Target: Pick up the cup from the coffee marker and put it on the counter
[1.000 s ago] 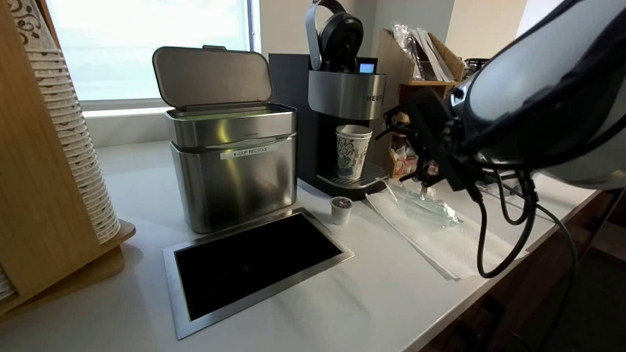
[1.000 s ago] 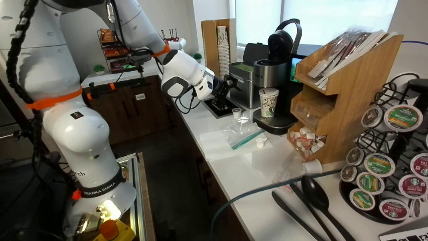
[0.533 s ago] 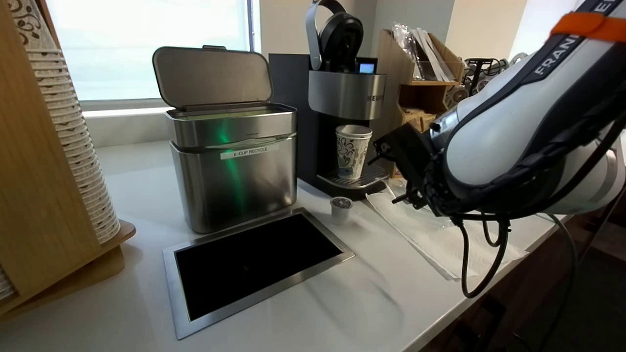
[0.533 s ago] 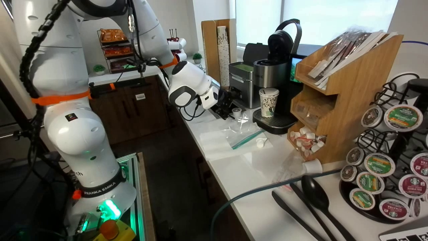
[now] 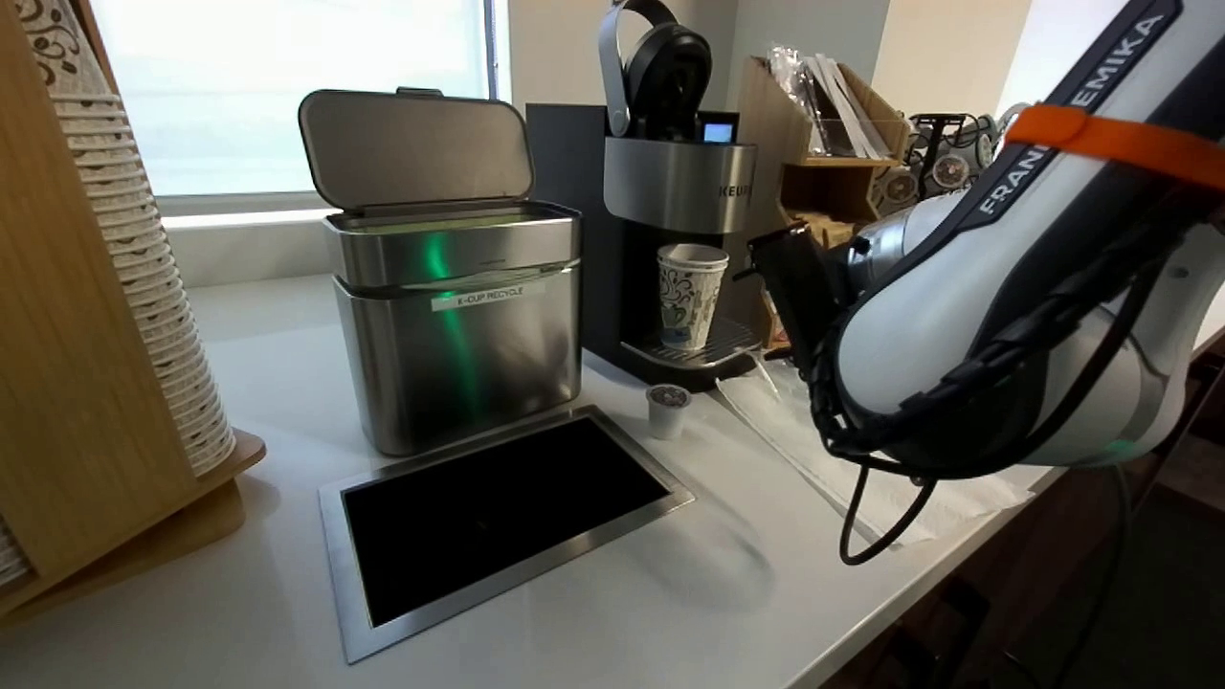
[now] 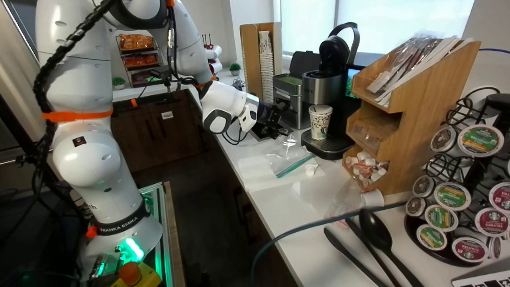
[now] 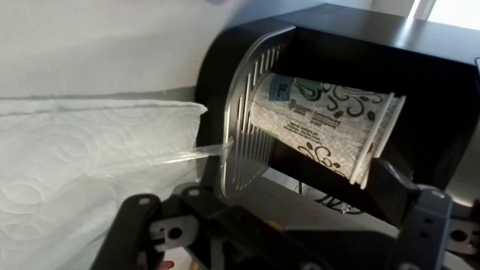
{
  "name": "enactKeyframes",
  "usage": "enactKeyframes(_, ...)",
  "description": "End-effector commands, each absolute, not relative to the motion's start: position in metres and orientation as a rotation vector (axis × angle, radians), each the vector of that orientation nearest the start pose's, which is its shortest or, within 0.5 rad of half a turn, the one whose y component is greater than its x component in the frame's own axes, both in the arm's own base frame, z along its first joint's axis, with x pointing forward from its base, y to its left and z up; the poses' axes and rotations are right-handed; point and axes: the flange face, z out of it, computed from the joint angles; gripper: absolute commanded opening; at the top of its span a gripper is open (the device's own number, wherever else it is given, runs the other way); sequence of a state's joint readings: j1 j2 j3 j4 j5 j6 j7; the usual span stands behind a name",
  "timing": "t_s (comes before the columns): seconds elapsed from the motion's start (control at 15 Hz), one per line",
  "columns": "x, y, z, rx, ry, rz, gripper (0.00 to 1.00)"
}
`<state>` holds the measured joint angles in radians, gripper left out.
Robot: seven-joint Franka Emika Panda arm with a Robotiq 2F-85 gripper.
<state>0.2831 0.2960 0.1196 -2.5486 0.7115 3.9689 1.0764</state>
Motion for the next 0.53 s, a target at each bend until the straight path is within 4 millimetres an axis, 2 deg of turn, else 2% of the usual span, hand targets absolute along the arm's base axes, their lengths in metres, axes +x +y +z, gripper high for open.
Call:
enactKeyframes(0.0,0.476,0.095,0.283,-1.598,1.606,-1.183,1.0)
enactKeyframes(0.47,0.514,0.113,0.277,-1.569,1.579,-1.137,1.0)
